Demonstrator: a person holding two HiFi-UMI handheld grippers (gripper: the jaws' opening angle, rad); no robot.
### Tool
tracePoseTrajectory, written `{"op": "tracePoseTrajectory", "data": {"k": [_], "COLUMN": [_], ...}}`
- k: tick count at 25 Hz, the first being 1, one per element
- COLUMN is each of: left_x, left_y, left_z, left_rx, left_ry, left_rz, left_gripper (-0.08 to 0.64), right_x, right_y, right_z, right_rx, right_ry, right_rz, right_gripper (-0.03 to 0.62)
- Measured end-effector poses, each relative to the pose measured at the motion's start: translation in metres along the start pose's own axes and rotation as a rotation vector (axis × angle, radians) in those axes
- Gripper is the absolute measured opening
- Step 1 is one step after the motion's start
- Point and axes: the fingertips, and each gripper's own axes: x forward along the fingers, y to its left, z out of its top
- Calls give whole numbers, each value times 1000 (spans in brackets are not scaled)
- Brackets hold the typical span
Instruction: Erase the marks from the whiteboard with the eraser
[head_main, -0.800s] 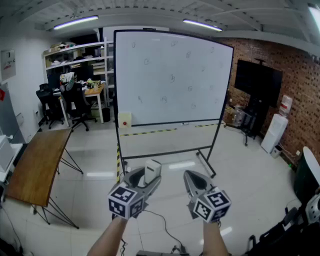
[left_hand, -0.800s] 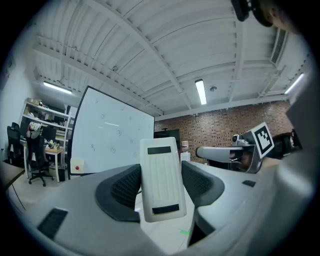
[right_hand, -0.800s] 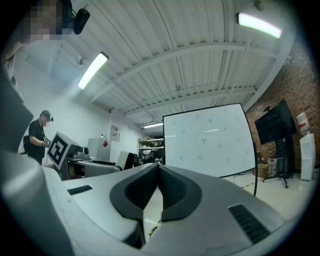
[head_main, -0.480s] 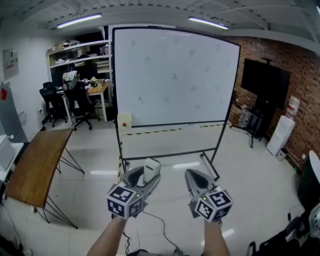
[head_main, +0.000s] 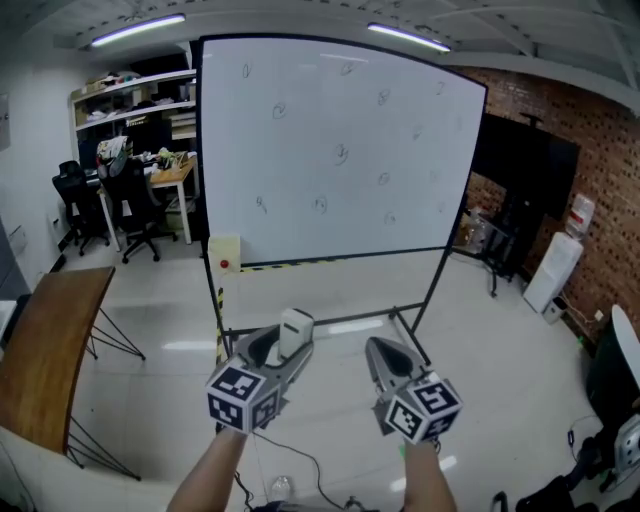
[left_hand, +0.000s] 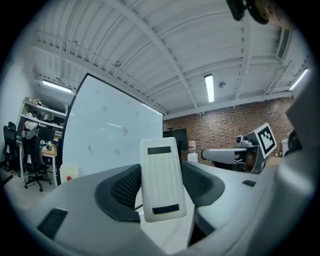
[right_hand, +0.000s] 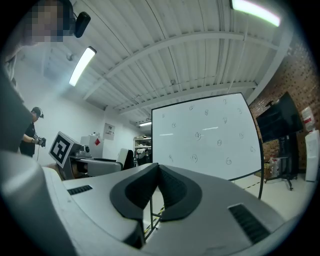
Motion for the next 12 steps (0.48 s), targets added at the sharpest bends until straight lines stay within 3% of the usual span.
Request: {"op": "tracePoseTrajectory", "data": {"k": [12], "left_x": [123], "left_y": [142], "left_z": [27], "left_rx": [0], "left_ry": [-24], "left_rz": [-58], "left_gripper": [256], "right_x": [165], "right_y": [-79], "right_z": [26], "right_rx": [-55], "right_ry": [6], "right_rz": [-94], "right_gripper": [-11]}}
